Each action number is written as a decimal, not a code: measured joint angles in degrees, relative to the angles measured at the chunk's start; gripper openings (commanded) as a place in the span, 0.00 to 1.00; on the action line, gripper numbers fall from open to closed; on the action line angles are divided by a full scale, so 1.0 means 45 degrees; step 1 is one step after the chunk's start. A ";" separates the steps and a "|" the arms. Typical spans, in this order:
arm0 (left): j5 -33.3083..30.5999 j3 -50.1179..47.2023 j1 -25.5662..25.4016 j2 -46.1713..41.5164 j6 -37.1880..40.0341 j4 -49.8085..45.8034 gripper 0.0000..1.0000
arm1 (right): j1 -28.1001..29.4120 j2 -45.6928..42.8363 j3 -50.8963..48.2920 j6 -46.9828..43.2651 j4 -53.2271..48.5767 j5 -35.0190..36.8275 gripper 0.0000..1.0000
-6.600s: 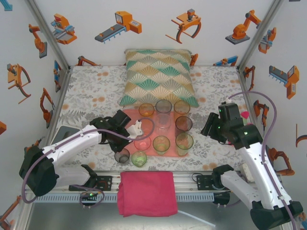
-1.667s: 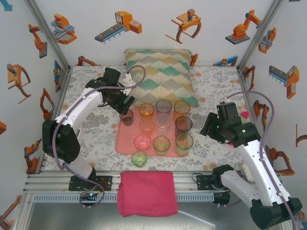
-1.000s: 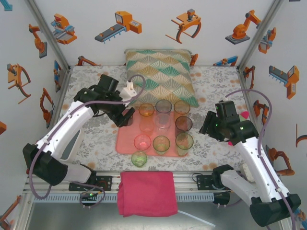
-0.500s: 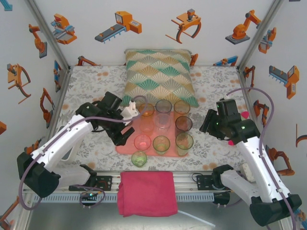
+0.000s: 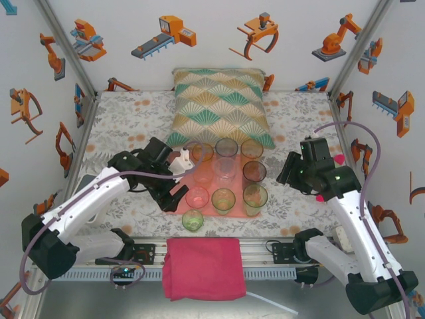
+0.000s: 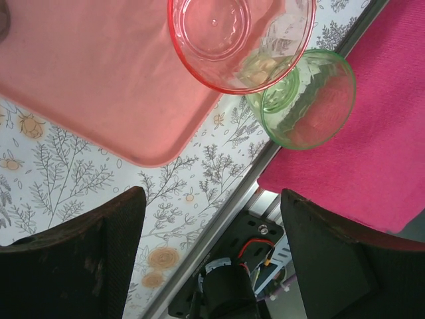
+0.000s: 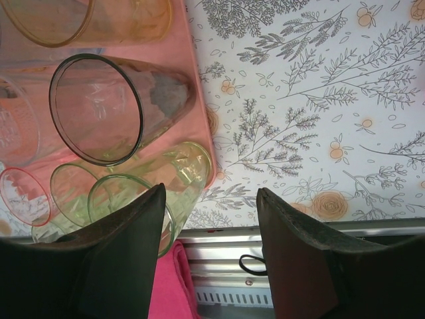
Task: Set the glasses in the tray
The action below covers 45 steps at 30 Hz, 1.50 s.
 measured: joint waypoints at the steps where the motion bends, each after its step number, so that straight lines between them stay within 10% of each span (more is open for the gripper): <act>1: 0.0005 -0.0083 -0.0063 -0.0010 -0.0015 0.0083 0.76 | 0.0005 0.0000 0.0005 -0.0005 0.0000 -0.0010 0.54; 45: -0.1982 -0.0457 -0.3152 0.2273 -0.2322 0.2263 0.56 | 0.0000 -0.0403 0.0593 0.0510 -0.0248 0.0316 0.54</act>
